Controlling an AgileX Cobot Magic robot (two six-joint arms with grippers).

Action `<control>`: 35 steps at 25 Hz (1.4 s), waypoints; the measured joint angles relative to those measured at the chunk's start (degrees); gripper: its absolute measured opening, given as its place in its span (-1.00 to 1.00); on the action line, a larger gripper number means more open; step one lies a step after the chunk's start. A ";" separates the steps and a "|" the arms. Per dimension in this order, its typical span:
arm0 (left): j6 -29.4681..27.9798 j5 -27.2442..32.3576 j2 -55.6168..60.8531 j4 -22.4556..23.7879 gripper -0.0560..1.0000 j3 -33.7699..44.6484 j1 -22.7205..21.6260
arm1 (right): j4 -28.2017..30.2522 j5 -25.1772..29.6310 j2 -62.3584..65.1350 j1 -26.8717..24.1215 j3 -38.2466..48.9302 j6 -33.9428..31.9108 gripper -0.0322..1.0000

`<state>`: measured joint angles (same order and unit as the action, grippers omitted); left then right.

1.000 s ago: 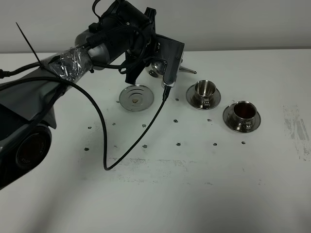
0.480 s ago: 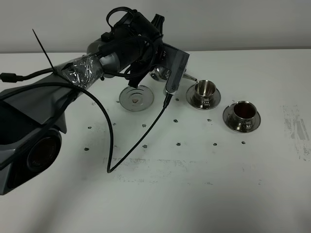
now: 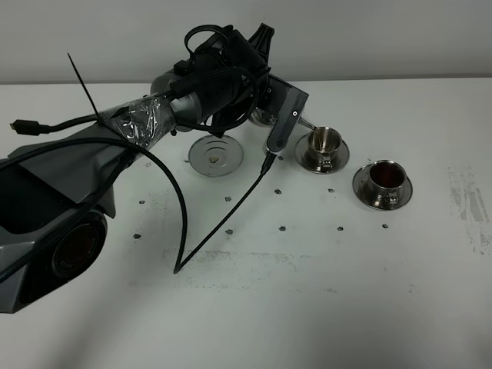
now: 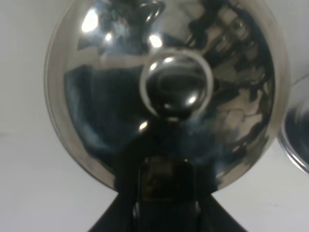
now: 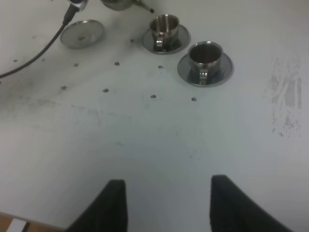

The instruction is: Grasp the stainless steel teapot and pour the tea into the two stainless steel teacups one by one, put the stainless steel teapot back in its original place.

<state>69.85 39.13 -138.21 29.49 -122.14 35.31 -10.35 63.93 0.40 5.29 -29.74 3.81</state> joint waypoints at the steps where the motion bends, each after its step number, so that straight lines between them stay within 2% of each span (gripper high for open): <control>1: 0.00 -0.23 -0.06 0.56 -0.44 0.00 0.16 | 0.00 0.00 0.00 0.00 0.00 0.00 -0.18; 6: 0.00 -1.20 -0.13 3.42 -0.44 0.00 0.76 | 0.00 0.00 0.00 0.00 0.00 0.00 -0.18; 18: 0.14 -2.26 -0.13 6.71 -0.44 0.00 0.97 | 0.00 0.00 0.00 0.00 0.00 0.00 -0.18; 25: 3.83 -3.31 -0.13 7.93 -0.44 0.00 1.37 | 0.00 0.00 0.00 0.00 0.00 0.00 -0.19; 35: 4.47 -4.10 -0.13 11.17 -0.44 0.00 1.37 | 0.00 0.00 0.00 0.00 0.00 0.00 -0.19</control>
<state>74.32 35.03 -138.34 40.67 -122.14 36.68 -10.35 63.93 0.40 5.29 -29.74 3.81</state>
